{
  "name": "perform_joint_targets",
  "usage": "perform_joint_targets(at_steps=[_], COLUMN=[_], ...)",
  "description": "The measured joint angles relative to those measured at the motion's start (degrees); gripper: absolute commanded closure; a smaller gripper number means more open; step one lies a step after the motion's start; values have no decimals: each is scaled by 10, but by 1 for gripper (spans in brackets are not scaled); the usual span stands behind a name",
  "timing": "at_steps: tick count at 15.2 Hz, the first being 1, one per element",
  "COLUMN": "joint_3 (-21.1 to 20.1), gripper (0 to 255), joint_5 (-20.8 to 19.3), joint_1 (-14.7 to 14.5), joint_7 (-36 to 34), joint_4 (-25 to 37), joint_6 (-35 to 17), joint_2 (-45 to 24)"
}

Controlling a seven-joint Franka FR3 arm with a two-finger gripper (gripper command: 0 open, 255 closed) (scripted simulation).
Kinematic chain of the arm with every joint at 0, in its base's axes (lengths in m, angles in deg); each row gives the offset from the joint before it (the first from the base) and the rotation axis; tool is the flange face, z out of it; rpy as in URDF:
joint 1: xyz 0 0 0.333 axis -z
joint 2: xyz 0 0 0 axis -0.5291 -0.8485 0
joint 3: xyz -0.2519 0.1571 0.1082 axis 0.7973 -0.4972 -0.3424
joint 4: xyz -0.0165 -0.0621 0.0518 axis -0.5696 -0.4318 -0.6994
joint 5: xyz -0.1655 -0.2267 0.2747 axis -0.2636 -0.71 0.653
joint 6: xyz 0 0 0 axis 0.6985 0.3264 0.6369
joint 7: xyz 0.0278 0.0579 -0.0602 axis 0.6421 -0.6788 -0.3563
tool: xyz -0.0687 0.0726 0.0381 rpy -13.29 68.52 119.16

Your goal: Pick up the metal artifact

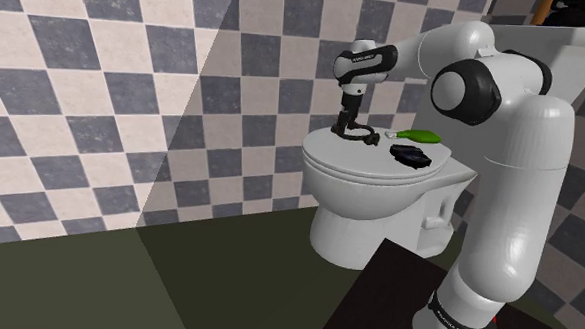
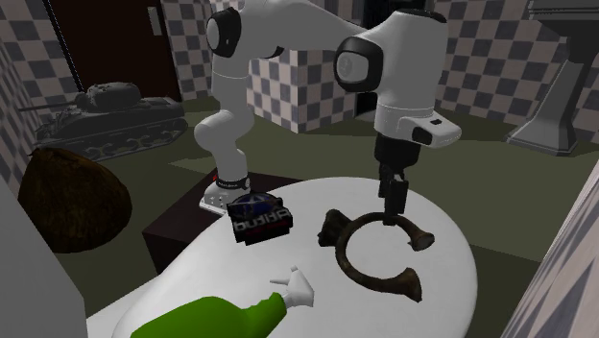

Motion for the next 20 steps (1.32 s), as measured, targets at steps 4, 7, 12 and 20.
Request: perform_joint_targets(at_steps=[4, 7, 12, 20], joint_3=[-1, -1, -1, 1], gripper=[255, 255, 255, 255], joint_5=[2, 3, 3, 0], joint_1=[0, 0, 0, 2], joint_7=[1, 1, 1, 0], joint_4=[-12, -12, -12, 28], joint_6=[-16, -18, -18, 27], joint_2=[-5, -5, -5, -1])
